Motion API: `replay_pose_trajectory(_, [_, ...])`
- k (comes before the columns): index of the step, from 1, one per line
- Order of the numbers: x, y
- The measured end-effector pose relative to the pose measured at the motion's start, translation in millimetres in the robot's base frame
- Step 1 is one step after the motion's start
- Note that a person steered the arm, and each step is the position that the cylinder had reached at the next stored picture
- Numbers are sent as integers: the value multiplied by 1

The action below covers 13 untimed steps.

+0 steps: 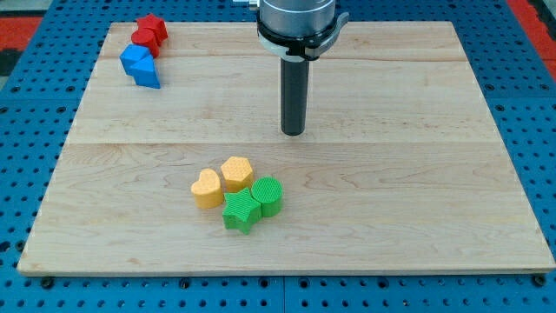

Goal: Point your arm at the center of the board

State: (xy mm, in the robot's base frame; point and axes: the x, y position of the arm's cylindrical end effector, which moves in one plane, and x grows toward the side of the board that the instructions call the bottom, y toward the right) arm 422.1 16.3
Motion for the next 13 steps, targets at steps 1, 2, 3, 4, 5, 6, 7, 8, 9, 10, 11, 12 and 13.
replay_pose_trajectory(1, [-4, 0])
replay_pose_trajectory(2, [-6, 7])
replay_pose_trajectory(3, [-6, 9])
replay_pose_trajectory(4, [-9, 10])
replay_pose_trajectory(5, [-9, 10])
replay_pose_trajectory(6, [-9, 10])
replay_pose_trajectory(7, [-9, 10])
replay_pose_trajectory(8, [-9, 10])
replay_pose_trajectory(9, [-8, 10])
replay_pose_trajectory(10, [-8, 10])
replay_pose_trajectory(11, [-7, 10])
replay_pose_trajectory(12, [-6, 10])
replay_pose_trajectory(13, [-5, 10])
